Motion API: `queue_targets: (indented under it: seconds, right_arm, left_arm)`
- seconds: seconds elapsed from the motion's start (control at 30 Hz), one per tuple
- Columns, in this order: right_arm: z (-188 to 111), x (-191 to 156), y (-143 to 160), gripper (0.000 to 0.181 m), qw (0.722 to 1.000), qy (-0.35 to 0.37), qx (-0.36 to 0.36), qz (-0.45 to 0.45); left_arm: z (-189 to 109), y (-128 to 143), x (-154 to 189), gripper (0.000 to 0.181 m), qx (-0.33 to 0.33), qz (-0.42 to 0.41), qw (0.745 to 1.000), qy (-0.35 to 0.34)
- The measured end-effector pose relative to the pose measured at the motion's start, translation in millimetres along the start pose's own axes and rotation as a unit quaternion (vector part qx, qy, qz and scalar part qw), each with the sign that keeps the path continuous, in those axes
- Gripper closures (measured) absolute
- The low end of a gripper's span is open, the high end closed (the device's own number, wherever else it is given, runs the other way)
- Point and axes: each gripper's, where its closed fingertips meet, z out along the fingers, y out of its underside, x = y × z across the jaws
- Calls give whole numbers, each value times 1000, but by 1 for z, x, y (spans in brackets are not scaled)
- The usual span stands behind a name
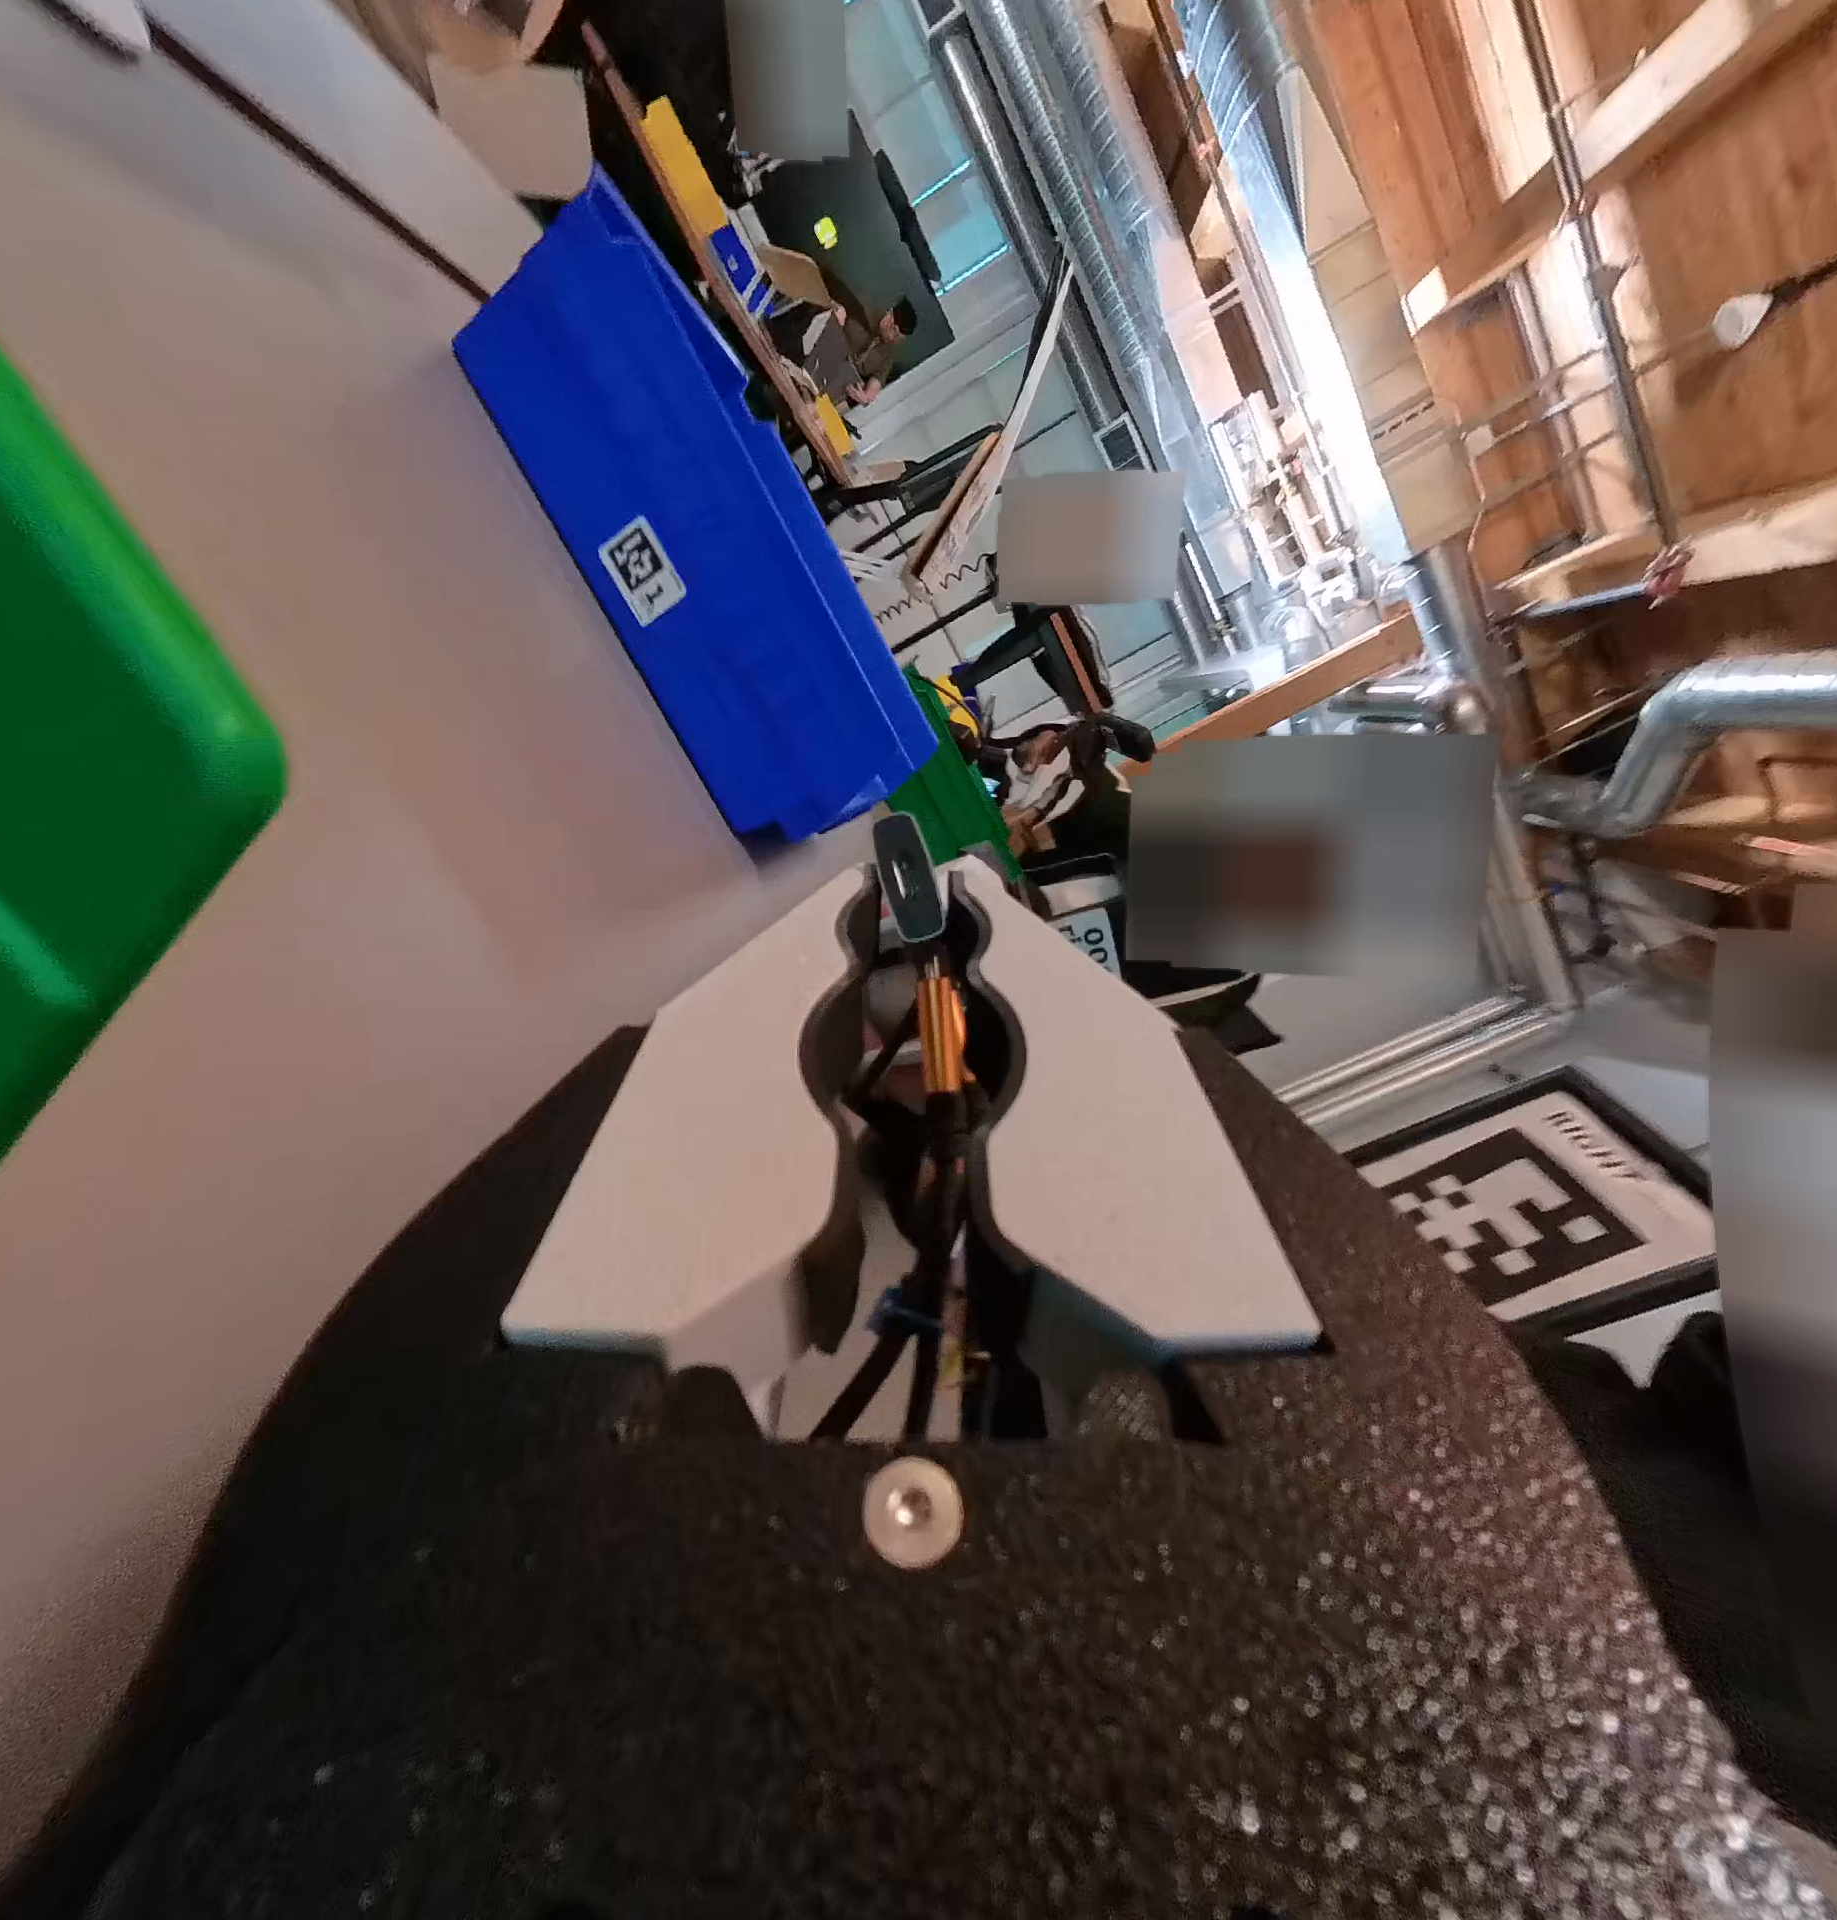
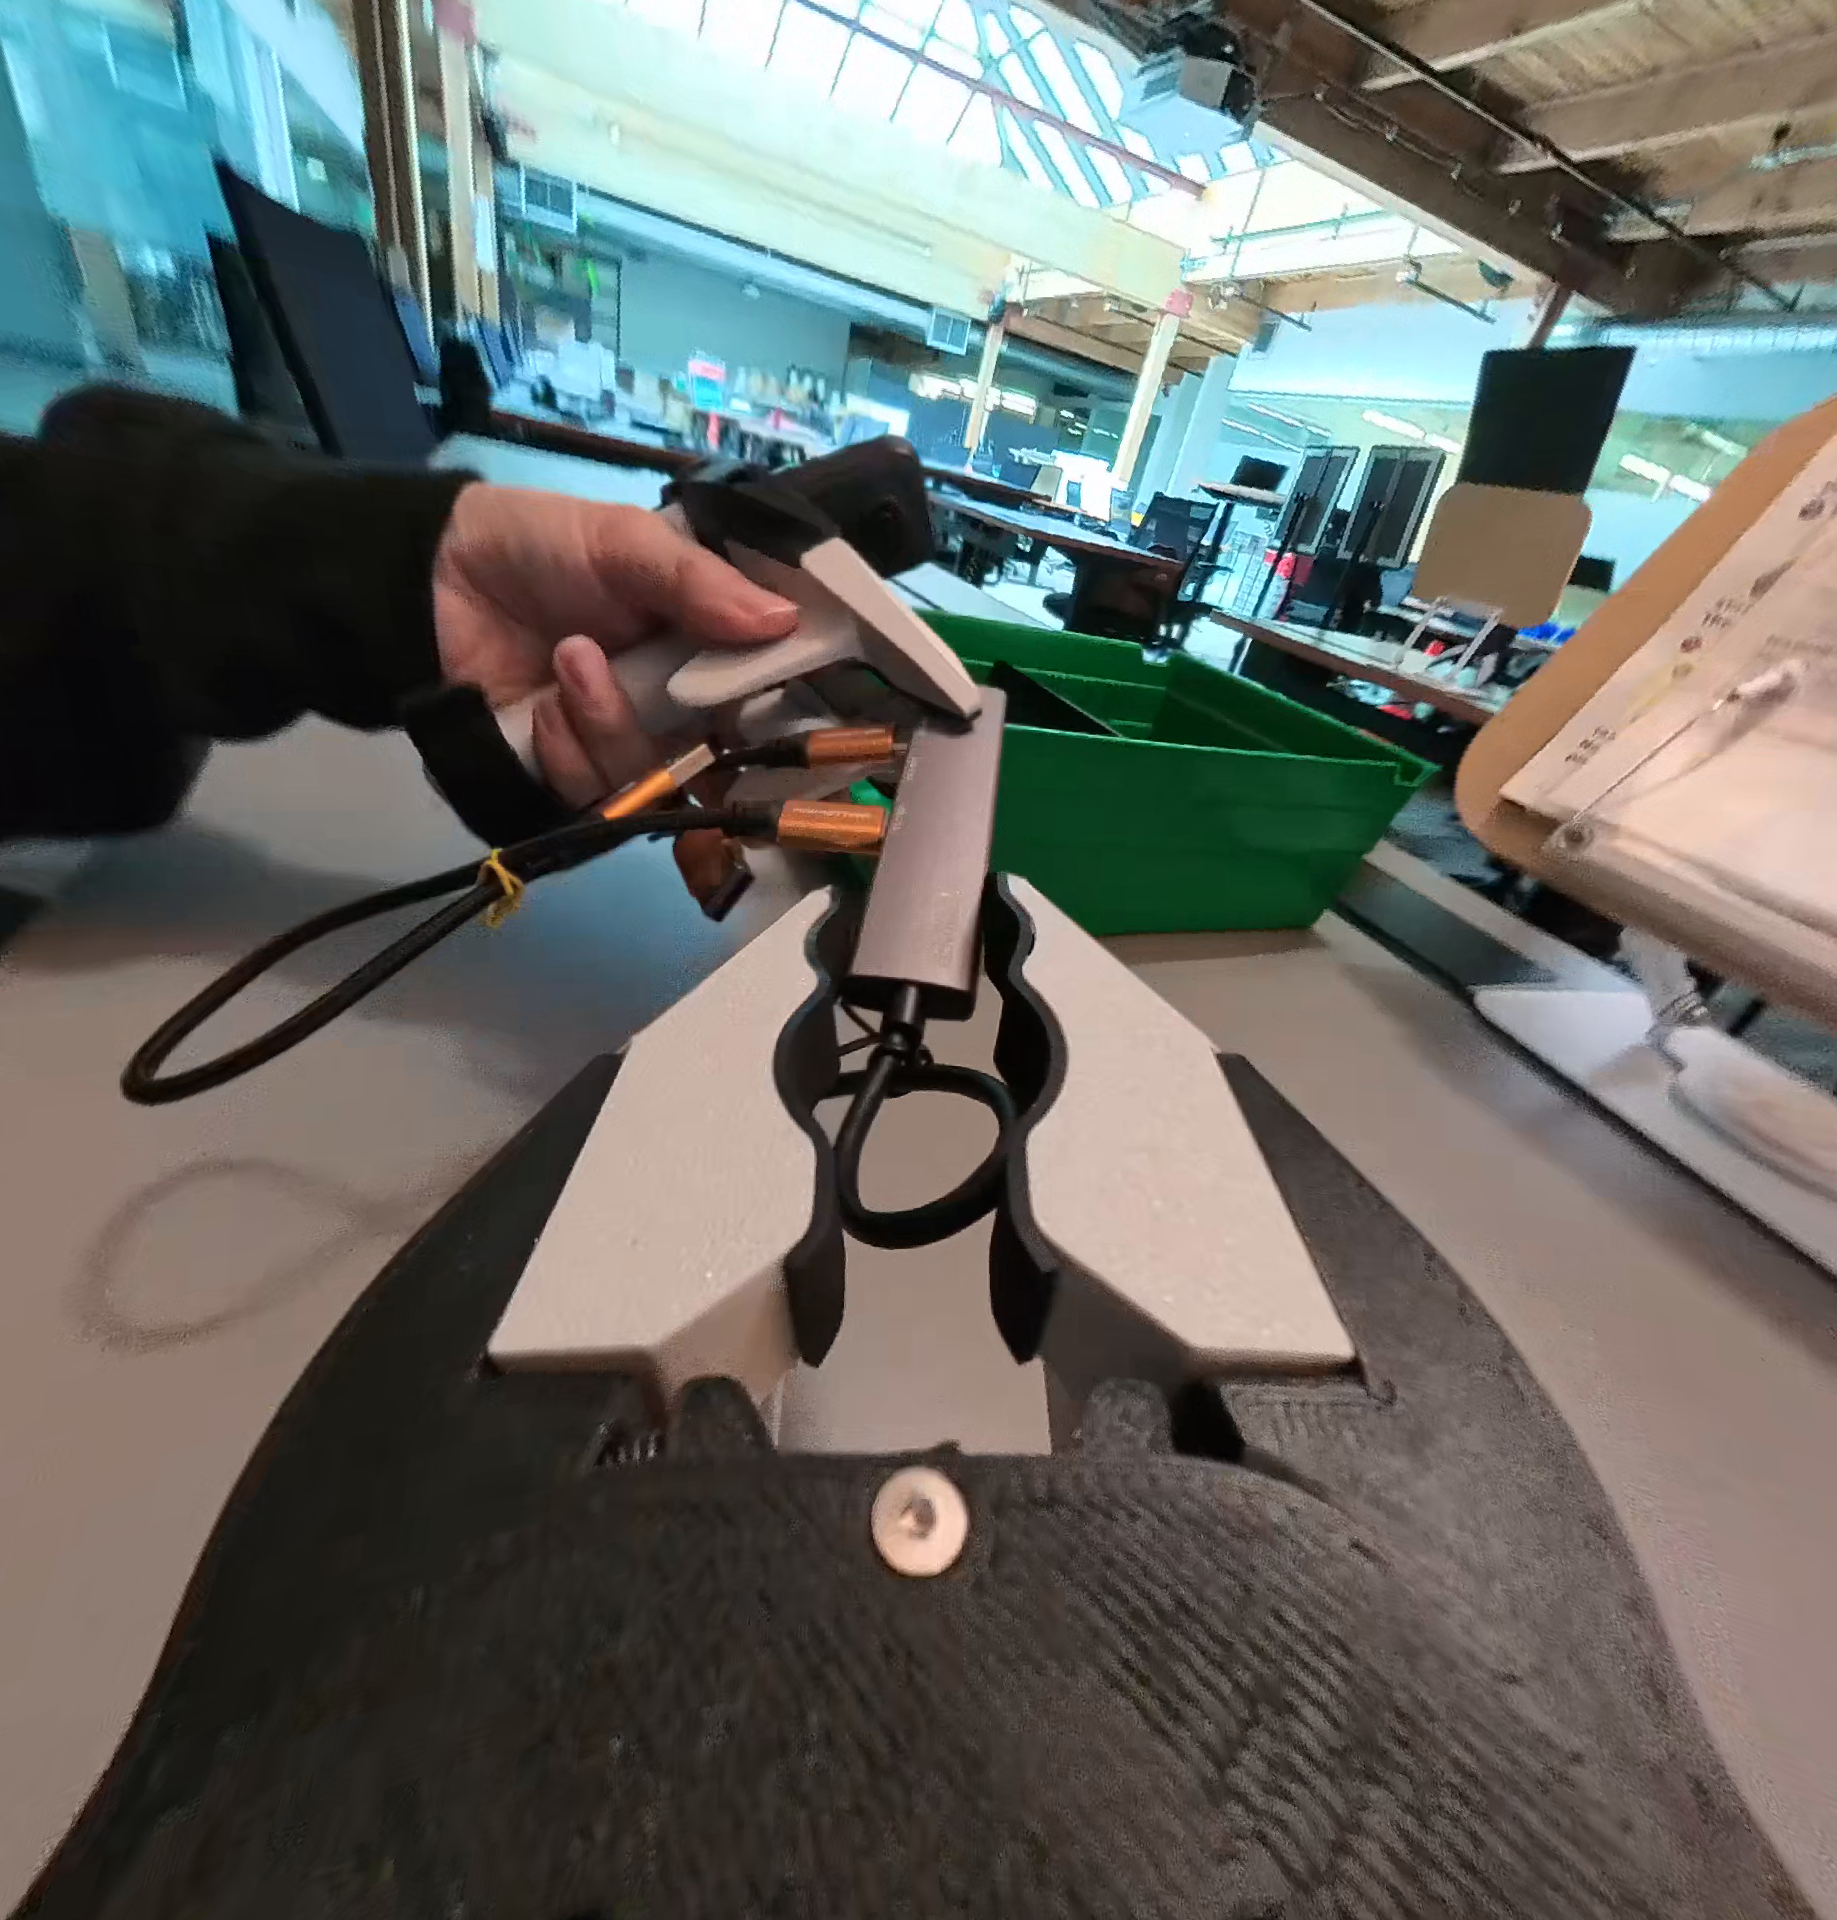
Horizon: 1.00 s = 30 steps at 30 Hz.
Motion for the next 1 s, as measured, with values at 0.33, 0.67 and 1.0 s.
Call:
queue_targets:
  seconds: [0.33, 0.67, 1.0]
  right_arm:
    - [-10, 35, 0, 158, 988, 62, 29, 138]
    - [-4, 34, 7, 159, 989, 91, -5, 119]
    - [-4, 36, 8, 158, 987, 105, -13, 118]
  left_arm:
    - [-25, -29, 29, 158, 40, 376, 904, -197]
    - [1, 4, 4, 168, -92, 491, 804, -321]
    - [-4, -5, -15, 176, -106, 553, 706, -430]
